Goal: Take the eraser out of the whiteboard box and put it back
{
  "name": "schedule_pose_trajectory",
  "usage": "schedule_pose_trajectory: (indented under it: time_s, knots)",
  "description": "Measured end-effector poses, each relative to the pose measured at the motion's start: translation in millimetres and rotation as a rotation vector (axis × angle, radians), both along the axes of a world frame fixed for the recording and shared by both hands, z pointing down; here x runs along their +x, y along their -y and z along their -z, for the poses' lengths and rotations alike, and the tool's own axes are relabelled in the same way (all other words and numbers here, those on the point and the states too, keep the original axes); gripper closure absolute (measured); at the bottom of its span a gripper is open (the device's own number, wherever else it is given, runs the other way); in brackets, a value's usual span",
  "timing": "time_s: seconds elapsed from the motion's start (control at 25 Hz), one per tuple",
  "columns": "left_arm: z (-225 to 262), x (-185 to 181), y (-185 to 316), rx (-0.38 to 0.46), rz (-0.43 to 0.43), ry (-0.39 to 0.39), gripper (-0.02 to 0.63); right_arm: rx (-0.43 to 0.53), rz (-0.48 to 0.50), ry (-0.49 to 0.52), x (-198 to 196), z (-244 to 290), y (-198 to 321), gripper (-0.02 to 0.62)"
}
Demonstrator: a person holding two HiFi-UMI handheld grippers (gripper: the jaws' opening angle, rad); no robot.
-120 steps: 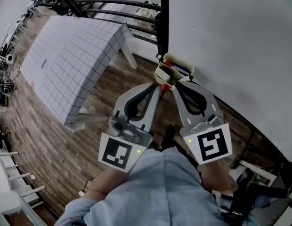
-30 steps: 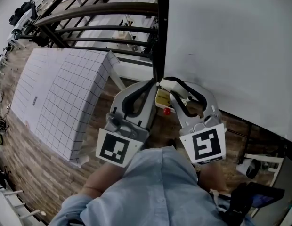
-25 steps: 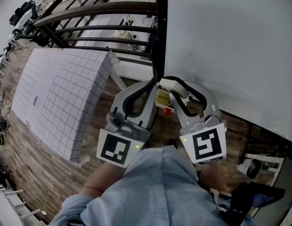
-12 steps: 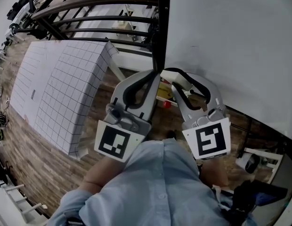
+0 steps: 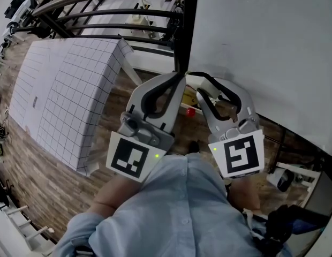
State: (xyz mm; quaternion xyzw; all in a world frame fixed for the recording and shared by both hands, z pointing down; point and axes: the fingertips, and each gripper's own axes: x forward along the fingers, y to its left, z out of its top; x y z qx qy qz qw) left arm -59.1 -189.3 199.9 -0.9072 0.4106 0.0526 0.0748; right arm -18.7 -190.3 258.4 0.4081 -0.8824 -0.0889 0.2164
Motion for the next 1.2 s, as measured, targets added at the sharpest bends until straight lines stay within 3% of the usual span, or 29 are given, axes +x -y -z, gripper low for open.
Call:
schedule_pose_trajectory:
  time_s: [1.2]
  knots:
    - [-24.9,-8.3,6.9,-0.078,-0.024,-0.044,0.607,-0.129,0.024,-0.062,-11.5,-37.9,-11.7,0.462]
